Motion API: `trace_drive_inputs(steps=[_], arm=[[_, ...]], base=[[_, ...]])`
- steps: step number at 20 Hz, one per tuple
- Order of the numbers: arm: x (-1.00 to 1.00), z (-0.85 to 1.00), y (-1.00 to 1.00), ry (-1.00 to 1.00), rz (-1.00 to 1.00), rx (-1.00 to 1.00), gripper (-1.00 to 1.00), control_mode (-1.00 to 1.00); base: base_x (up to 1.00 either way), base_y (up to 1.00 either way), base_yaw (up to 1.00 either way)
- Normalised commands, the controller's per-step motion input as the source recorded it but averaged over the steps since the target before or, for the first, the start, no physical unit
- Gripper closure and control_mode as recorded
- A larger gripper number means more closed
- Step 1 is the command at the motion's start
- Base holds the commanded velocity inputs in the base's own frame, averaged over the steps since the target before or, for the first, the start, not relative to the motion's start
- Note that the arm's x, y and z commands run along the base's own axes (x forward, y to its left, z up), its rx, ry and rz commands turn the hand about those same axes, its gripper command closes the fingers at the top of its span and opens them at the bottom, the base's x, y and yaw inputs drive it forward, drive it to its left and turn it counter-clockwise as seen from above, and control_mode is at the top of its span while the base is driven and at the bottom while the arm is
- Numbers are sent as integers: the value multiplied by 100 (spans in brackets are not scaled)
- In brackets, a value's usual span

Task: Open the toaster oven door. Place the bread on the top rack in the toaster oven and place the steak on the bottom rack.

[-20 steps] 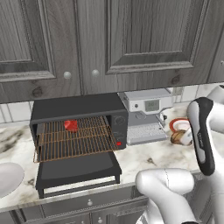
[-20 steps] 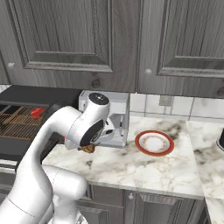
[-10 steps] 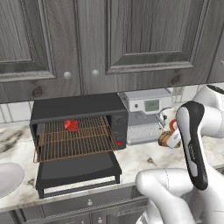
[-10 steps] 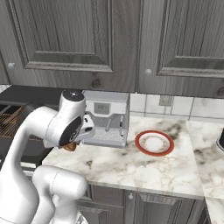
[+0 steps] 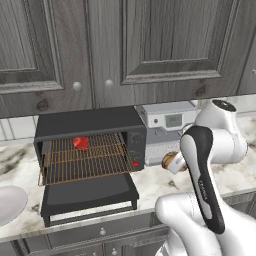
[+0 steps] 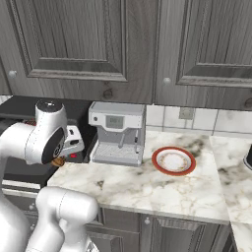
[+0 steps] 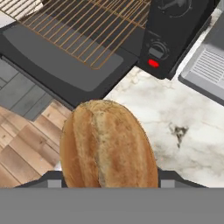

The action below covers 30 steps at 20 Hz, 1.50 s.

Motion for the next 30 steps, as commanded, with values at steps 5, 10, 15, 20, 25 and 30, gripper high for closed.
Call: trace_drive_inputs(steps=[5, 10, 15, 20, 25, 30], arm=[[-2, 1, 58, 0, 0, -4, 100, -100], [-4, 3, 55, 0, 0, 0, 100, -100], [0, 1, 53, -3, -1, 0, 100, -100], [7, 6, 50, -3, -2, 0, 100, -100], [24, 4, 46, -8, 0, 0, 100, -100], [37, 4, 42, -2, -5, 0, 100, -100]], base=[[0, 0, 0], [0, 0, 0], [0, 0, 0], [0, 0, 0], [0, 0, 0], [0, 0, 0]])
